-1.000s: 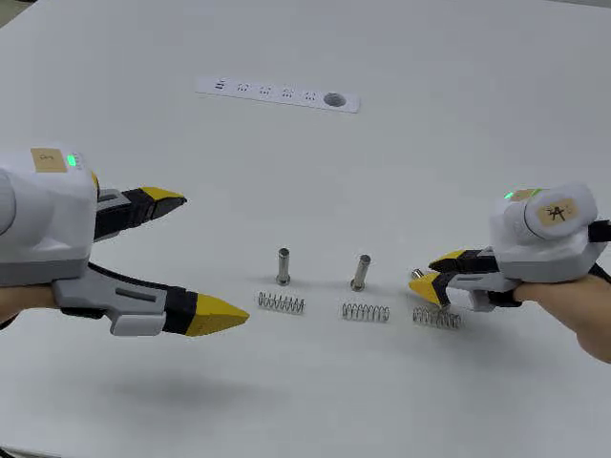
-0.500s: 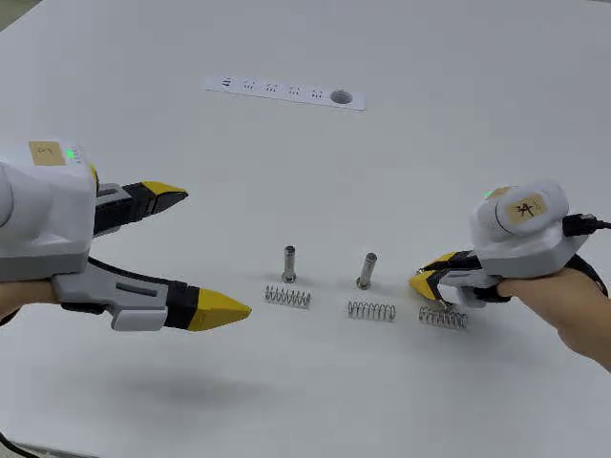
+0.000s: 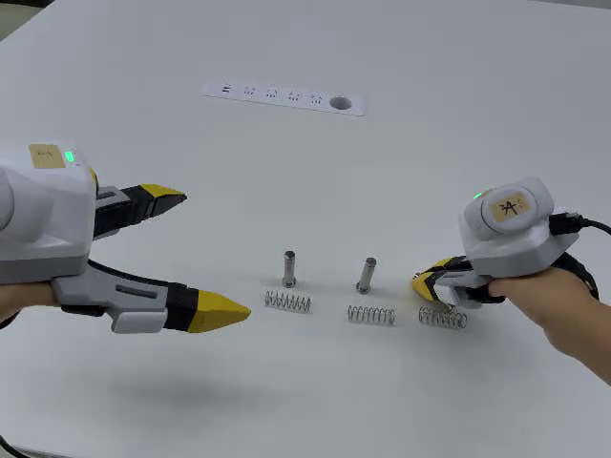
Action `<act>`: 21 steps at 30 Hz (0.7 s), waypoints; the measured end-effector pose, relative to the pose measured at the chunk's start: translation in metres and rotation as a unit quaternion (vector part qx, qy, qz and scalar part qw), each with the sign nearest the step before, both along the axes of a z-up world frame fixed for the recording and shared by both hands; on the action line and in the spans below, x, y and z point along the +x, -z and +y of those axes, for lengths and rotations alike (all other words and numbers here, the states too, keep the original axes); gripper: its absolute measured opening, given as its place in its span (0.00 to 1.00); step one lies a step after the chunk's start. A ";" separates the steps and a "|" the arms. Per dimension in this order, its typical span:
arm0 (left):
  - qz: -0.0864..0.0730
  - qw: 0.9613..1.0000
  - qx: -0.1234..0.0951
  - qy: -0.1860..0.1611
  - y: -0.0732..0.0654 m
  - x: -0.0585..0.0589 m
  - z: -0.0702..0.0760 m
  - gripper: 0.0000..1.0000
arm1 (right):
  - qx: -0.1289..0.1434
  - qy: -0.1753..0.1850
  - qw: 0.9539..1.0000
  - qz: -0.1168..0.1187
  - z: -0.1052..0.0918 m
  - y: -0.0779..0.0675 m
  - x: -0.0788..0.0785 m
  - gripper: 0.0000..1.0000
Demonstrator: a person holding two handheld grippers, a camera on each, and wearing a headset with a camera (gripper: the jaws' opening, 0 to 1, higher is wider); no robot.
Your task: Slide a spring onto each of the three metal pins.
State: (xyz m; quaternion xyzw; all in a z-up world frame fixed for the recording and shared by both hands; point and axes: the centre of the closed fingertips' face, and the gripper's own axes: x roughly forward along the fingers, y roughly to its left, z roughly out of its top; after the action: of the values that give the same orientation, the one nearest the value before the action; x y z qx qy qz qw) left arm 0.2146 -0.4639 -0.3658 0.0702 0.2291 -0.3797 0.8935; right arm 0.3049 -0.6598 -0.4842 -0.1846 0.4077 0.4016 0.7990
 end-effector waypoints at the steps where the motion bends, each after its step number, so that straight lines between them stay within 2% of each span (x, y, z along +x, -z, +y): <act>1: -0.001 1.000 0.000 -0.001 -0.001 0.000 0.000 0.97 | 0.004 0.002 1.000 0.000 0.000 -0.001 0.000 0.09; 5: -0.007 1.000 -0.008 -0.007 -0.006 0.000 -0.001 0.97 | 0.006 -0.001 1.000 -0.011 0.001 -0.007 0.001 0.08; 11: -0.008 1.000 -0.005 -0.007 -0.007 -0.003 -0.002 0.97 | 0.009 -0.010 1.000 -0.023 0.000 -0.016 0.000 0.08; 15: -0.009 1.000 -0.002 -0.005 -0.006 -0.006 -0.003 0.97 | 0.022 -0.005 0.999 -0.033 -0.001 -0.024 0.002 0.08; 17: -0.009 1.000 -0.001 -0.003 -0.005 -0.008 -0.004 0.97 | 0.019 -0.003 0.999 -0.044 -0.003 -0.028 0.003 0.08; 21: -0.010 1.000 -0.002 -0.002 -0.007 -0.009 -0.005 0.97 | 0.026 0.001 0.999 -0.047 -0.006 -0.033 0.003 0.08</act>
State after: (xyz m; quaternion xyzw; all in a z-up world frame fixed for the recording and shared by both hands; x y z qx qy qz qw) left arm 0.2058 -0.4687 -0.3590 0.0721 0.2192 -0.3776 0.8968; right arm 0.3083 -0.6660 -0.4516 -0.1819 0.3589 0.4021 0.8225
